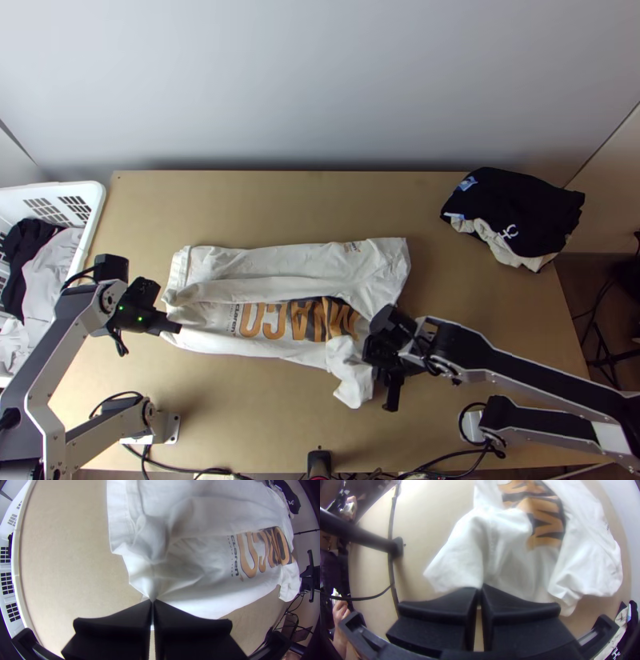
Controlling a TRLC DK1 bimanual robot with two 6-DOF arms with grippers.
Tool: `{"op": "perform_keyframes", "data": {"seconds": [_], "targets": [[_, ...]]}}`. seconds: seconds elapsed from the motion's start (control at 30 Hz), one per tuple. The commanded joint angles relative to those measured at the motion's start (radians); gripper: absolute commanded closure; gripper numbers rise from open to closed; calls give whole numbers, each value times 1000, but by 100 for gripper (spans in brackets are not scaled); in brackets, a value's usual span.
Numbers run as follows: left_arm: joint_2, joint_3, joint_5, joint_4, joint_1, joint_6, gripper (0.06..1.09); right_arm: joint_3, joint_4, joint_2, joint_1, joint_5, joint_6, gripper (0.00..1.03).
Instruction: Fold the t-shirt
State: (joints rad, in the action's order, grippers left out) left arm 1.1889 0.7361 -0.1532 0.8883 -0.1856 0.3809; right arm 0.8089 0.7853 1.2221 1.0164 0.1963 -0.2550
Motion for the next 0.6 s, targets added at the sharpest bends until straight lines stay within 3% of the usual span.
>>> {"op": "perform_keyframes", "data": {"seconds": [0.0, 0.23, 0.57], "targets": [[-15, 31, 0, -2, -14, -14, 105, 47, -1, -59, -147, -8, -13, 100], [-15, 85, -6, 11, -31, -27, 105, 150, 29, -50, -325, -6, -76, 100], [-3, 195, -52, 41, -31, -65, 105, 289, 35, 33, -437, -6, -113, 100]]}}
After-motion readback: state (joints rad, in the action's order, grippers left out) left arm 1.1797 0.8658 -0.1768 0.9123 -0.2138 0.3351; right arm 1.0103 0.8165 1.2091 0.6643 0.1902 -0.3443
